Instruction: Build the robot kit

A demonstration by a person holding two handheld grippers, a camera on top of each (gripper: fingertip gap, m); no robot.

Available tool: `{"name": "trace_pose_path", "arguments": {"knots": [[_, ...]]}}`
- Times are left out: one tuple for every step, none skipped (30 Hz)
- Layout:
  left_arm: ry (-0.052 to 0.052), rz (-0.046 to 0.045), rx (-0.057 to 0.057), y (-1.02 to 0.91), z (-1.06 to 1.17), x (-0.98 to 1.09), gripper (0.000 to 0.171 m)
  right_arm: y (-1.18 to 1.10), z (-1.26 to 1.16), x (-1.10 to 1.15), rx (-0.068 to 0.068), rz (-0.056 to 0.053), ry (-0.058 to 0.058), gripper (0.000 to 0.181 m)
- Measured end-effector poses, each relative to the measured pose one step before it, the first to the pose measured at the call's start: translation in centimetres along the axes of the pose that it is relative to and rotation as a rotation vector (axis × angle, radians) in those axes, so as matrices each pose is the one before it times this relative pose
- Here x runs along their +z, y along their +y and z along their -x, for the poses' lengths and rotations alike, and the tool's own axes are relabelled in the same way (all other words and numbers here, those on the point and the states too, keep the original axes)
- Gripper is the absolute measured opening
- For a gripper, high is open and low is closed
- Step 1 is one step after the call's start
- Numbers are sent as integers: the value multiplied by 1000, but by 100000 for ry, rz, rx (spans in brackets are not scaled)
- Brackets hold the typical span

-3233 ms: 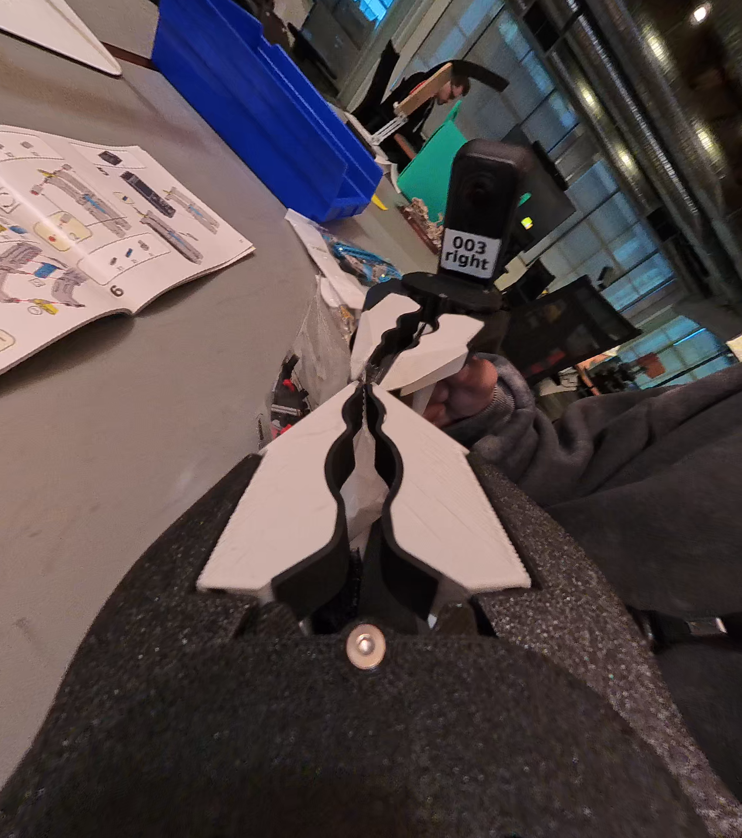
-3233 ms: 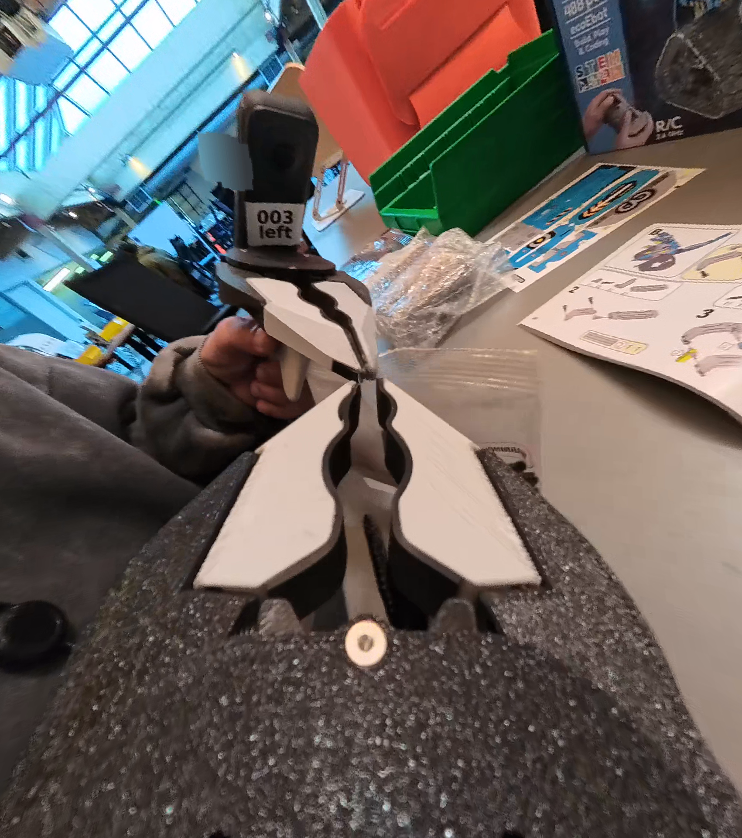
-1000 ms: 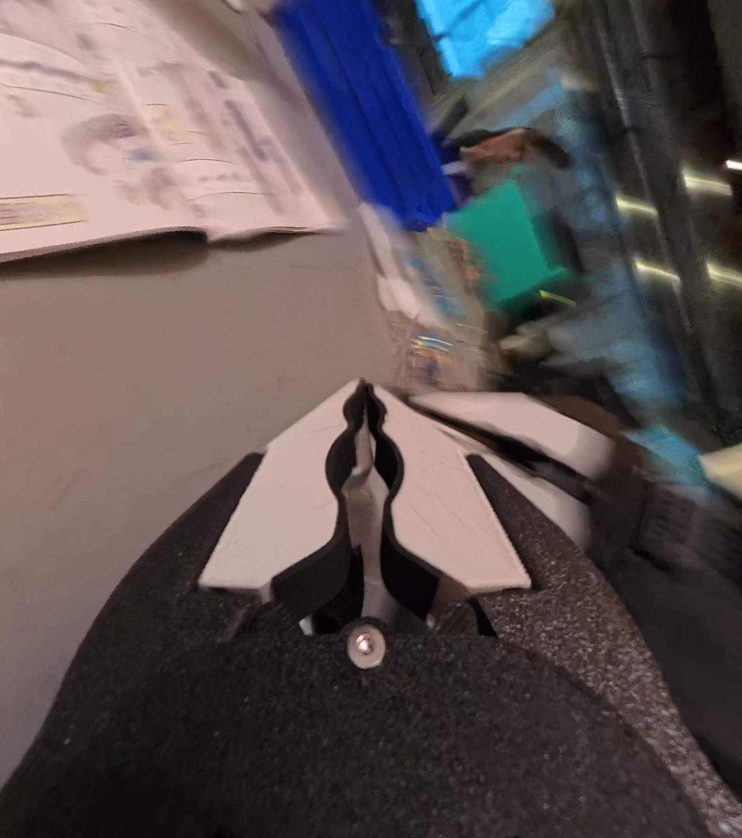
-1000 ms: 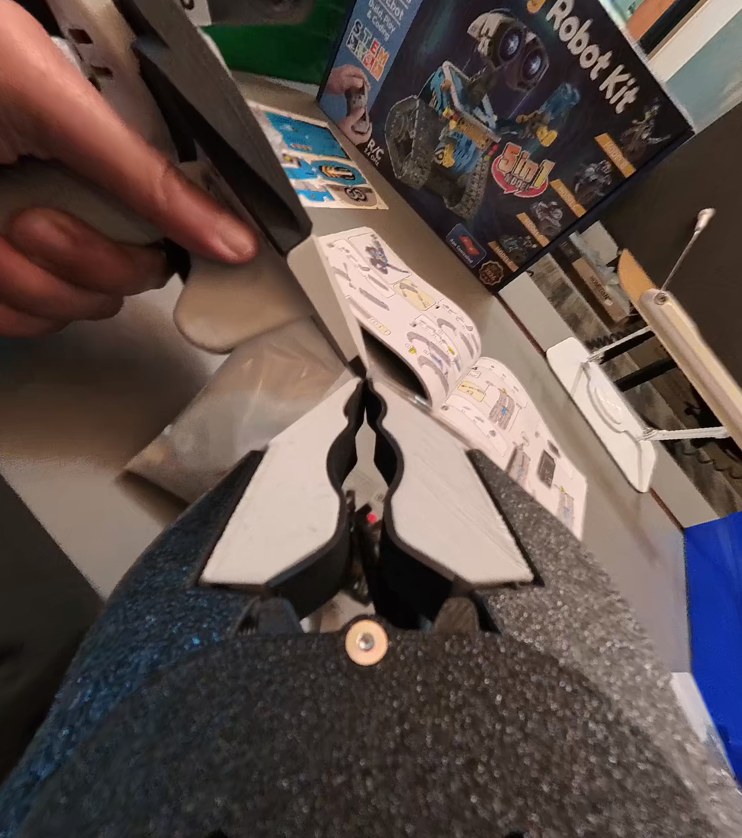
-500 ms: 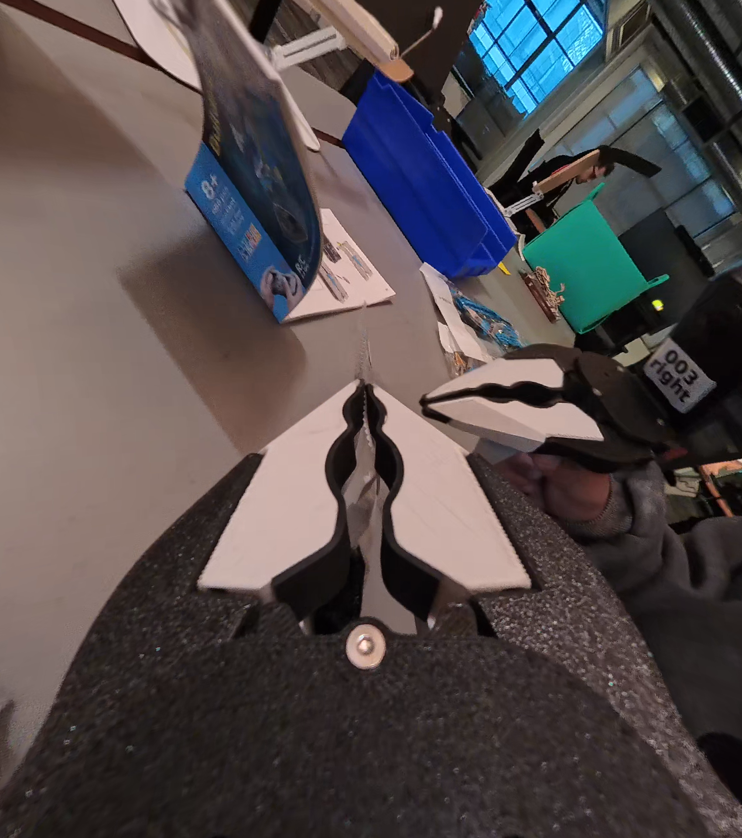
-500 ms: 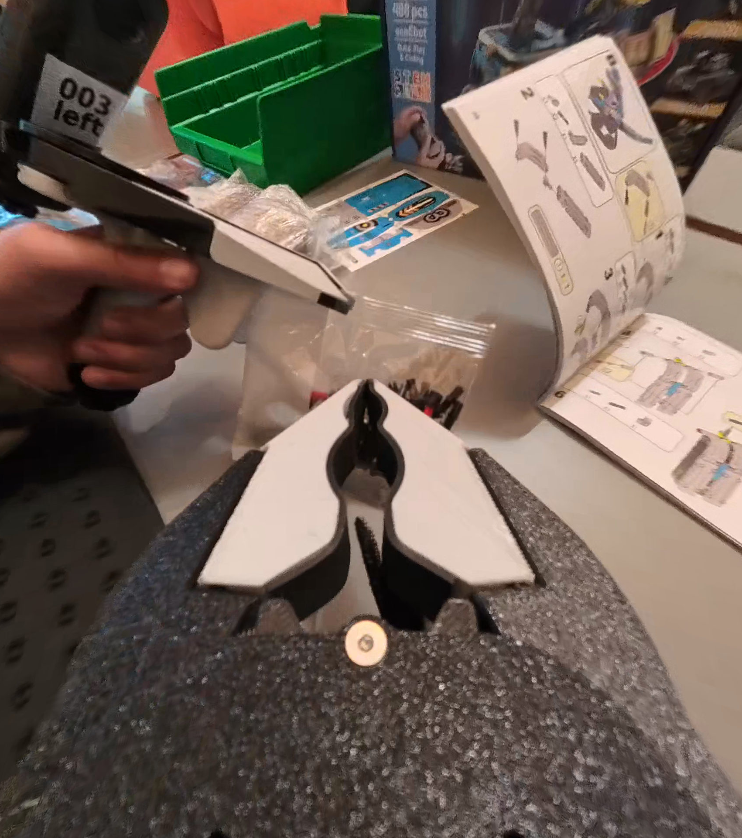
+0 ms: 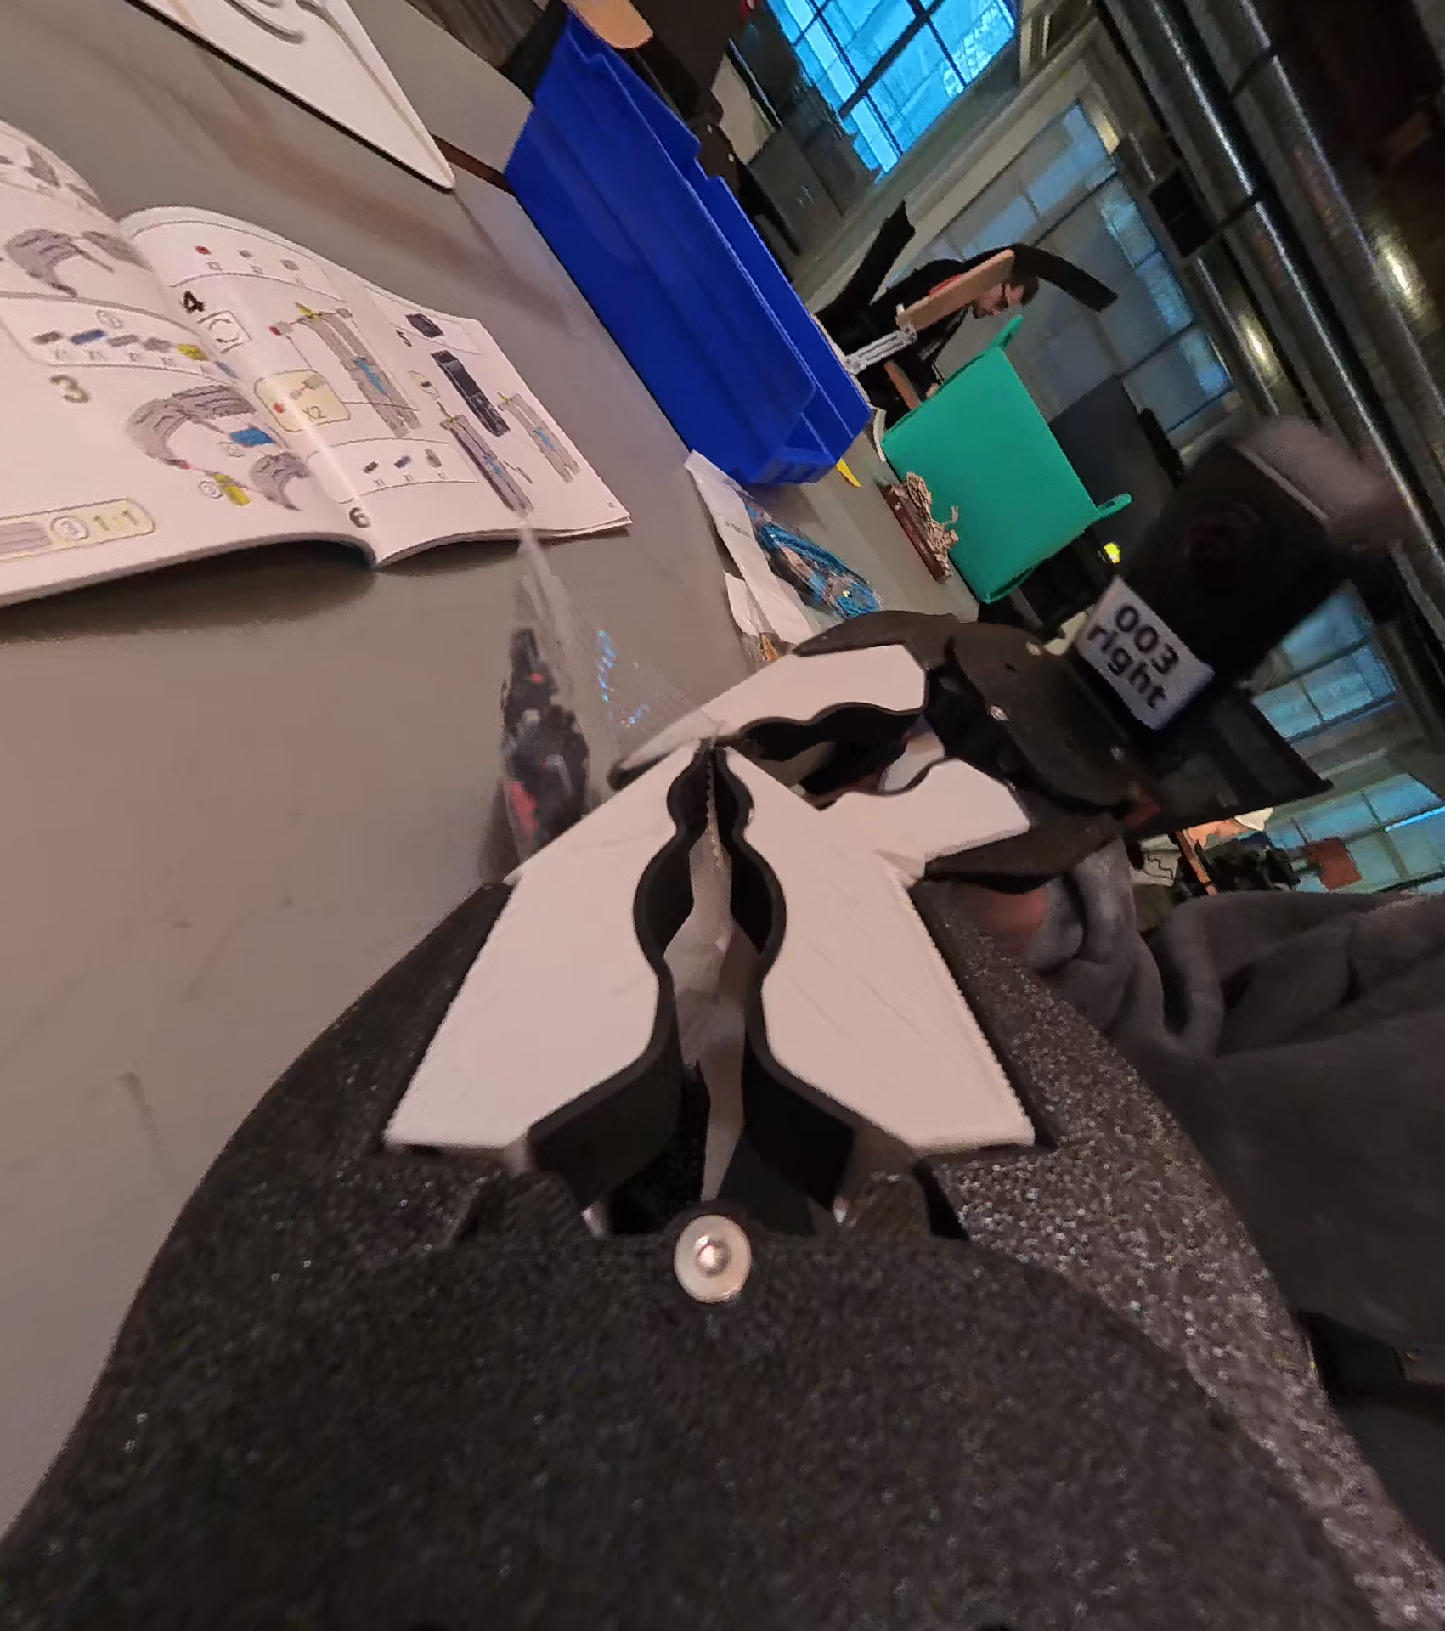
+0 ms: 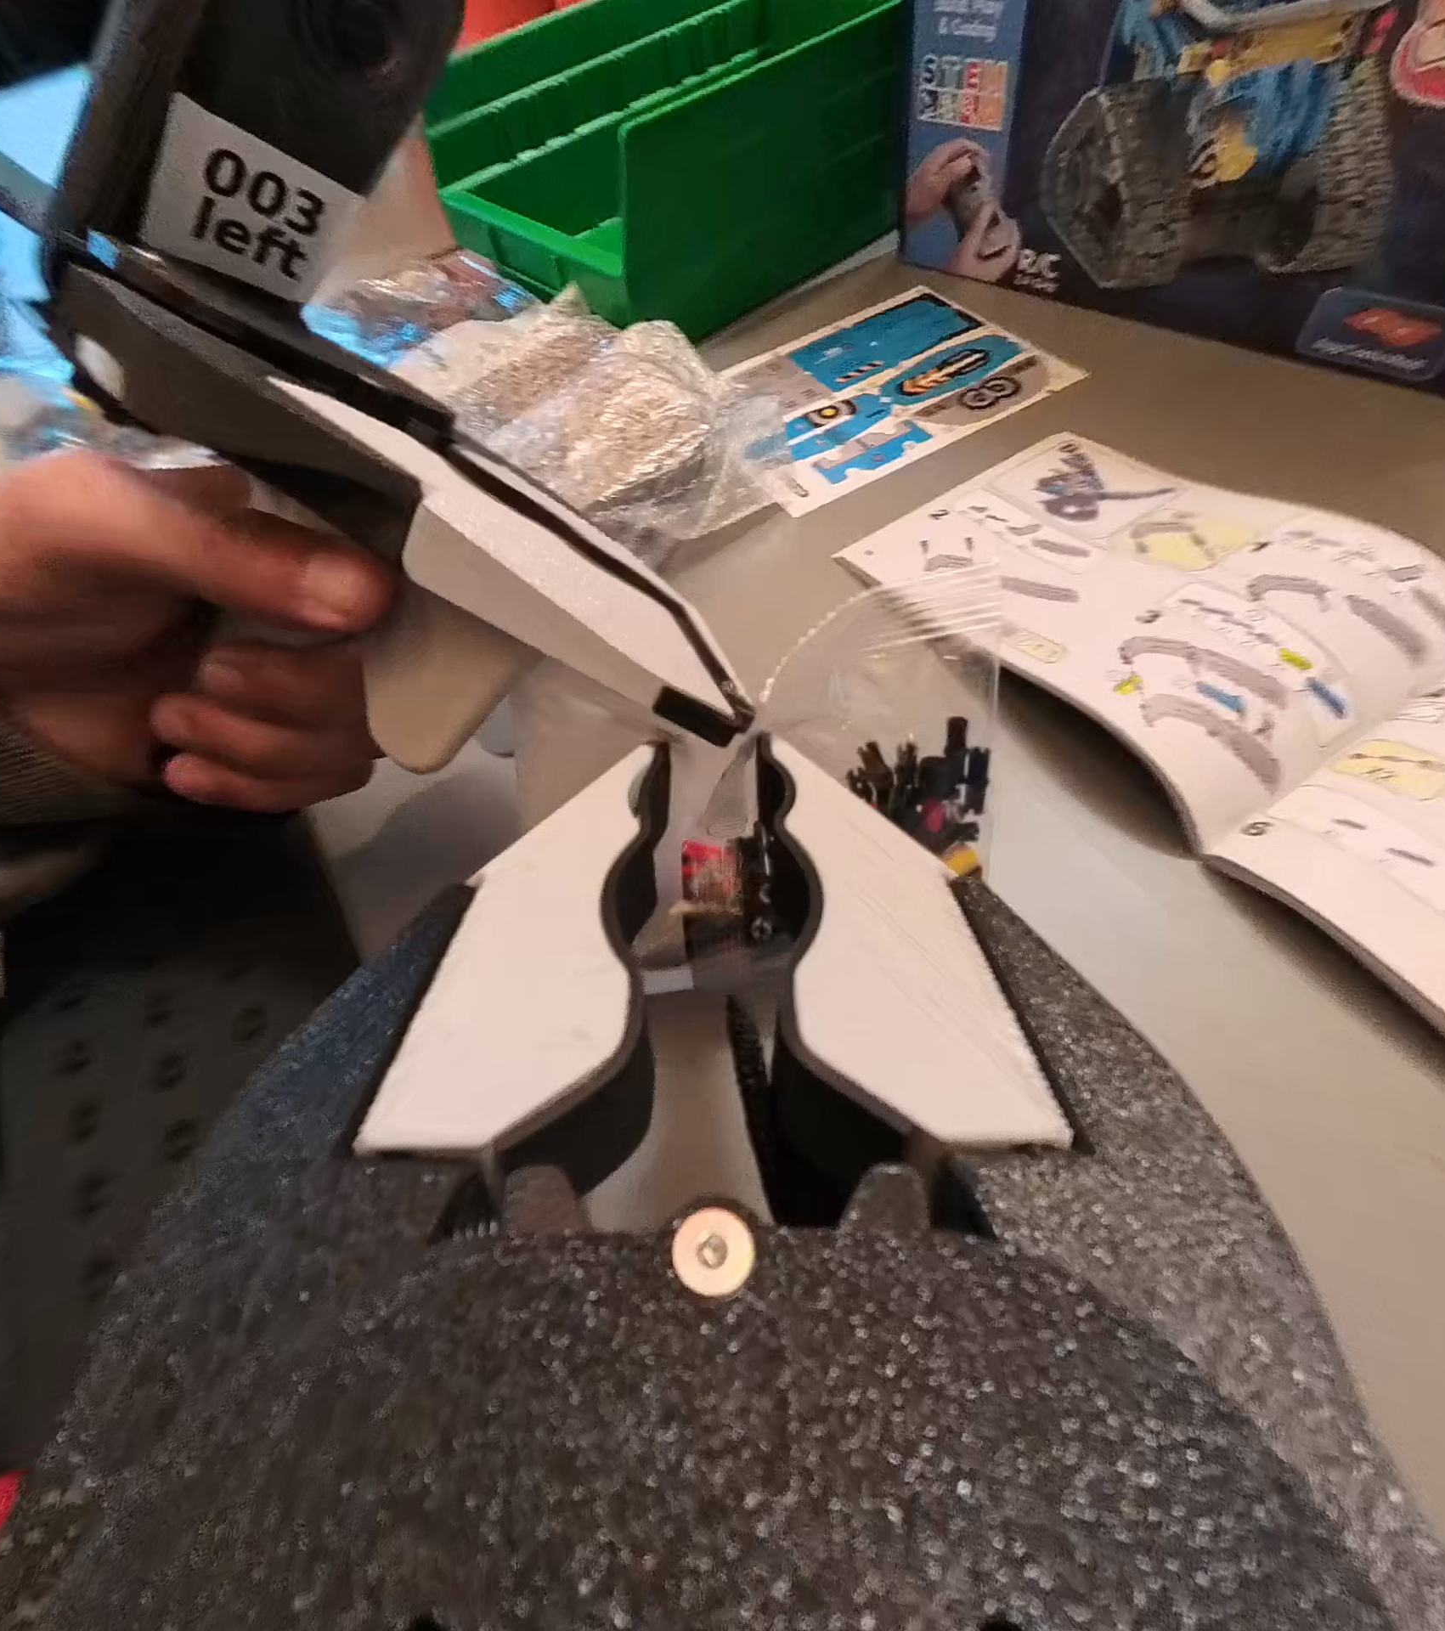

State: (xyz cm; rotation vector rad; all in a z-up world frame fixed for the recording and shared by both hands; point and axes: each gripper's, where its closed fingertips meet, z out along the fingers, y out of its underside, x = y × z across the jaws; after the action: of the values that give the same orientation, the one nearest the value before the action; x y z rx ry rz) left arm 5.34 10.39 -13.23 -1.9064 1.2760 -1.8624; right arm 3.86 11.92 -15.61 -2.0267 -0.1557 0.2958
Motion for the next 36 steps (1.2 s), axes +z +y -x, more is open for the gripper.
{"name": "trace_pose_path", "arguments": {"knots": [[299,257,1618,-78,-95,-191,0,19,389,-177,3035,-675,-5419,15],[402,27,2025,-158,-160,-238,0,-72,317,-227,3060,-1461,-5121,14],[-75,490,2175,-103,-130,-228,0,-73,227,-239,3038,-1132,-4336,13],[-475,532,2179,-57,-93,-216,0,-95,76,-252,2069,-986,-2890,12],[242,837,1884,31,-177,-177,0,-126,57,-263,1142,-877,-2253,10],[1322,1100,1305,115,-339,-75,0,-126,87,-160,1318,-523,-2121,4],[571,-273,292,-52,-222,-50,0,-152,189,-34,867,-663,-1861,4],[432,-115,-253,-3,-168,3,0,-167,176,17,-1118,-766,-905,6],[-218,242,54,62,-41,29,0,-83,36,84,-1478,-17,532,10],[-815,38,1,62,64,50,0,-97,69,103,-471,-201,249,14],[-179,400,-84,156,-10,99,0,-101,26,95,801,-285,-10,16],[-452,247,80,143,5,89,0,11,-71,40,429,193,361,15],[-491,78,-233,66,71,-16,0,115,-45,31,-483,483,332,14],[244,84,-498,44,-11,-61,0,70,57,0,-199,150,-368,13],[405,-272,-622,-24,-29,-106,0,11,146,-53,53,-87,-980,9],[564,-415,-639,-74,-50,-147,0,27,184,-81,-301,29,-1342,1],[1207,211,-313,16,-163,-156,0,8,99,-74,-38,-29,-1180,0],[1108,128,195,36,-201,-124,0,-50,197,-36,1077,-210,-1909,0],[508,20,187,15,-133,-149,0,-49,193,32,902,-74,-1614,0],[418,-282,73,-21,-143,-155,0,-69,172,39,-16,-90,-1051,0],[957,-678,175,-53,-236,-190,0,-152,199,21,-772,-381,-841,0],[1941,-595,684,-36,-387,-272,1,-161,316,-5,-1147,-27,-1340,0],[3589,-434,1318,-34,-657,-376,4,-194,454,-69,-1525,230,-2192,0],[4503,51,1990,-44,-828,-508,10,-284,476,-144,-2480,-129,-2057,0],[2327,-104,2403,-121,-584,-586,23,-373,406,-217,-2325,-215,-1762,0],[720,-351,3385,-170,-385,-639,37,-405,400,-267,-1280,-82,-2118,0],[1237,-560,4677,-206,-491,-710,49,-443,388,-309,-745,-294,-2425,0],[1312,-1319,4893,-319,-518,-757,54,-577,262,-361,-230,-1203,-1913,0],[-231,-1257,3813,-362,-152,-710,54,-627,144,-372,349,-1831,-1450,0],[-1866,-366,2576,-270,320,-643,53,-568,423,-321,1029,-1736,-3600,0],[-2054,-229,1466,-191,580,-554,52,-511,763,-222,1562,-1691,-6064,0],[-332,-1030,882,-285,432,-478,48,-491,859,-109,1481,-1865,-6758,0],[1626,-2057,280,-443,91,-362,43,-594,726,-16,740,-2613,-5705,0],[3450,-2005,161,-473,-286,-183,40,-505,736,85,815,-2223,-5827,0],[4224,-1115,581,-336,-529,25,39,-373,621,148,997,-1360,-5056,0],[3125,654,1263,-63,-492,292,39,-226,231,159,343,-812,-2453,0]]}}
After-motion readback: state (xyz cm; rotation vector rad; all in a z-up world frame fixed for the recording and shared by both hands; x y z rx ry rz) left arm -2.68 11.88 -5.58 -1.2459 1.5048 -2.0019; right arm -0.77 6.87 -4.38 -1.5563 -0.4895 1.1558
